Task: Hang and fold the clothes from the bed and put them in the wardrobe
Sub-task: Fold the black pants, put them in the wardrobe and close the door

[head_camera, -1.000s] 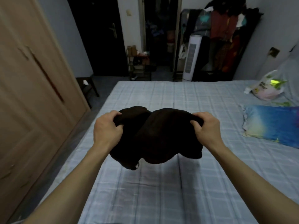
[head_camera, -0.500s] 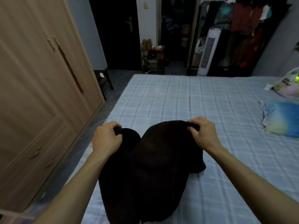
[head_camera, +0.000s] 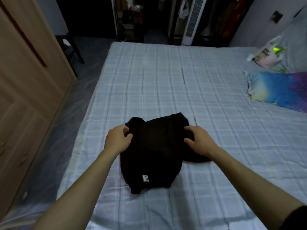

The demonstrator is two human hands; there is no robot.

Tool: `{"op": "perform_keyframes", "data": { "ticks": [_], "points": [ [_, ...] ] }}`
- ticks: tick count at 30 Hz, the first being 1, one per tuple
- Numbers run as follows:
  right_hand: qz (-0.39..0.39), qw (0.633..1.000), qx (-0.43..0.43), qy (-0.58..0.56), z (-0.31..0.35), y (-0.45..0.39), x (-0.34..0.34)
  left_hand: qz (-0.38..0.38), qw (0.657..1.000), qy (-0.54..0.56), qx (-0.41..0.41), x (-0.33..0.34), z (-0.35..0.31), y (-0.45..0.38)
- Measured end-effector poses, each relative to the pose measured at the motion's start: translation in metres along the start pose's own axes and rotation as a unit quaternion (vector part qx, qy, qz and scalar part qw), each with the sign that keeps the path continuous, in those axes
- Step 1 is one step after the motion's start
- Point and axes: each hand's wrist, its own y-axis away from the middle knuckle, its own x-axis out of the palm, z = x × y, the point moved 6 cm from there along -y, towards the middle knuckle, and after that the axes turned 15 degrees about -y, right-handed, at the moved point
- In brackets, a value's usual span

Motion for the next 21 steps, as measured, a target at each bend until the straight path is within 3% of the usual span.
{"op": "perform_keyframes", "data": {
  "ticks": [4, 11, 21],
  "points": [
    [0.04, 0.999, 0.023, 0.019, -0.004, 0.028, 0.029, 0.023, 1.0, 0.002, -0.004, 0.006, 0.02, 0.011],
    [0.045, 0.999, 0.009, -0.019, -0.004, 0.075, 0.07, 0.05, 0.997, -0.051, -0.001, 0.02, 0.051, 0.068],
    [0.085, 0.995, 0.043, -0.039, -0.056, 0.121, 0.175, 0.164, 0.969, -0.156, 0.094, 0.142, 0.078, 0.136]
  ]
}}
